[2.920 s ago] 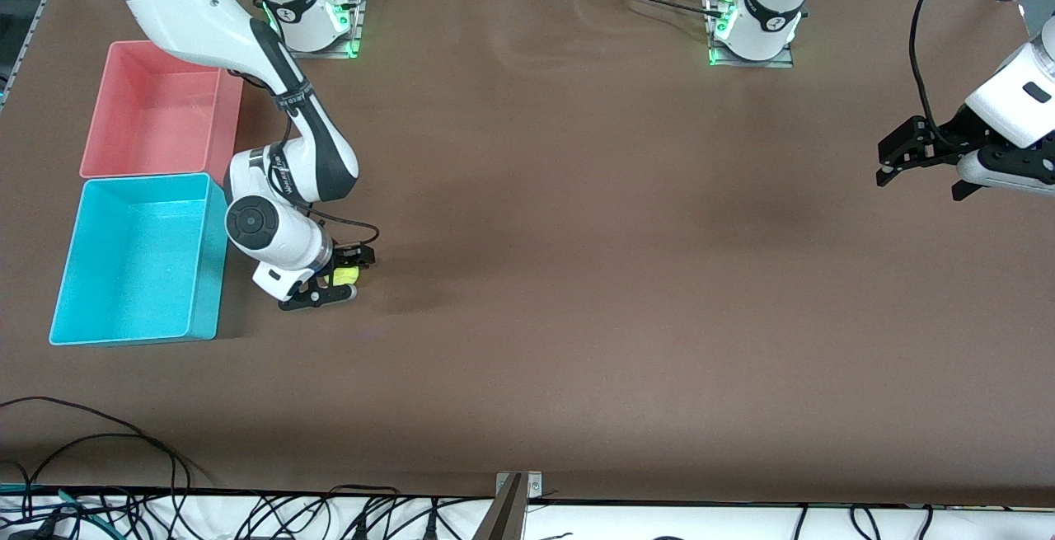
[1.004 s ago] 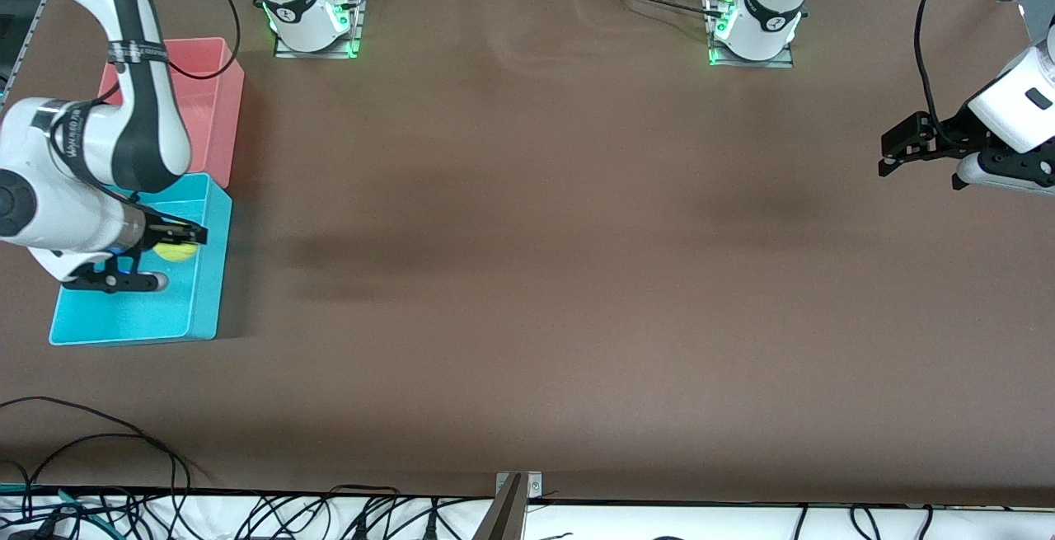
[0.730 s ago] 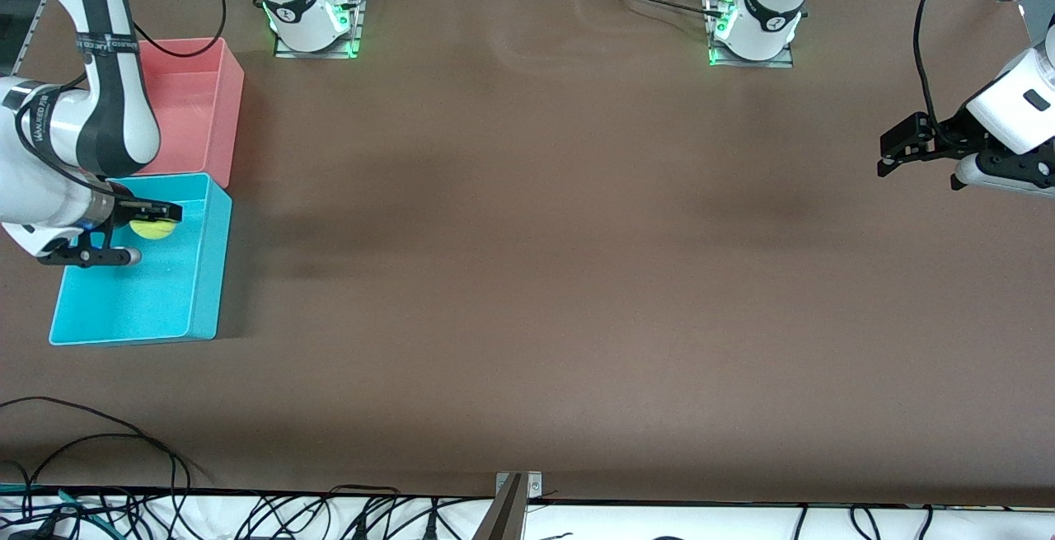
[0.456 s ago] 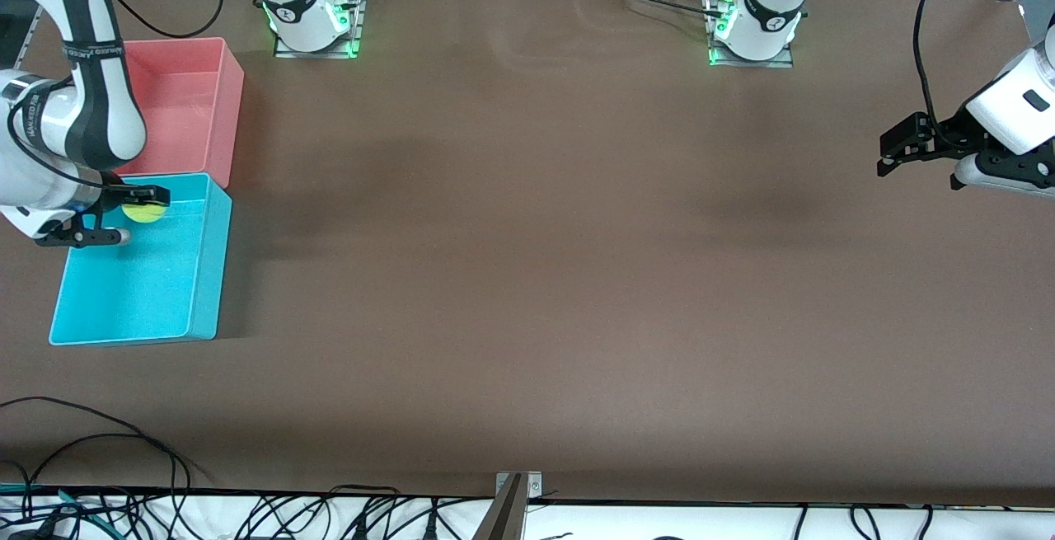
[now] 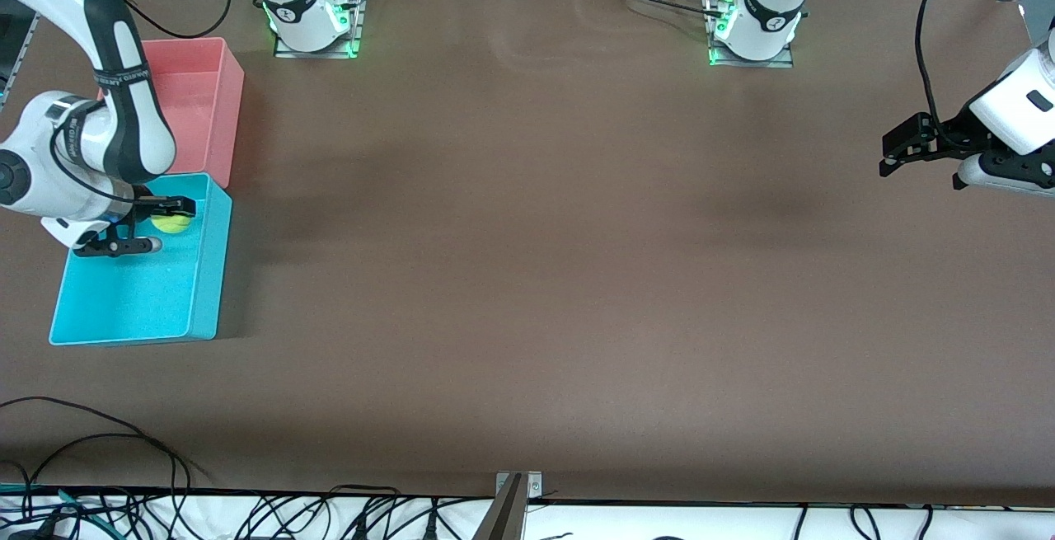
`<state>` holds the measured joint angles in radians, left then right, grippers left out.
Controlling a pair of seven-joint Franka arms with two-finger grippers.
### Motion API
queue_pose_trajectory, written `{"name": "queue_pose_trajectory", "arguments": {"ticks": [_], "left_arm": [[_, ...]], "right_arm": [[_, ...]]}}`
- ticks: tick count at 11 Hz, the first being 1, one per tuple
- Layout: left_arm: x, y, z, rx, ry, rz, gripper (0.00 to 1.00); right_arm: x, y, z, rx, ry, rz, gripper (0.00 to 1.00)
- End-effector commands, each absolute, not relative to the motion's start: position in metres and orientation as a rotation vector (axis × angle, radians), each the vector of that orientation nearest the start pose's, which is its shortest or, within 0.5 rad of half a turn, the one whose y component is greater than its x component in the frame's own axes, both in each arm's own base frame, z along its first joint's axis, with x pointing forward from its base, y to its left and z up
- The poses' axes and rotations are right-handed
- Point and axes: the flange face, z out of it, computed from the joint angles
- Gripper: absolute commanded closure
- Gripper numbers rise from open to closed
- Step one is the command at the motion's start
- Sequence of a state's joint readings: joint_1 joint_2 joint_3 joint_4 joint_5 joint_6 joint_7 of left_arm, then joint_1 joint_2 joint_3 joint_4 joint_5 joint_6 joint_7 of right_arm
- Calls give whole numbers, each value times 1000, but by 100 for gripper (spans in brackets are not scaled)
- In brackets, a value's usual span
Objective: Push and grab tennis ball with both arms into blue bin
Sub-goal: 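Carry the ball with the right gripper over the cyan bin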
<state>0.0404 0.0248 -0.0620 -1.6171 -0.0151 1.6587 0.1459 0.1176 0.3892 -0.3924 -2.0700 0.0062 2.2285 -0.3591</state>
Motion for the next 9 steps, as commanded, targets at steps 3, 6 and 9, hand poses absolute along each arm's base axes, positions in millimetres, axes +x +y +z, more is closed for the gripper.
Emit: {"name": "queue_pose_trajectory", "arguments": {"ticks": [3,6,9], "left_arm": [[571,-11,601,-3155,270,-15,0],[571,-11,601,-3155,270,-13,0],[571,-11,600,-3155,267,-10,0]], "right_arm": [[543,-159,223,-3182,-153,387,0],[547,-157,244,-3173,-163,367,0],[571,-156,315,-3135,-152,415,0]]}}
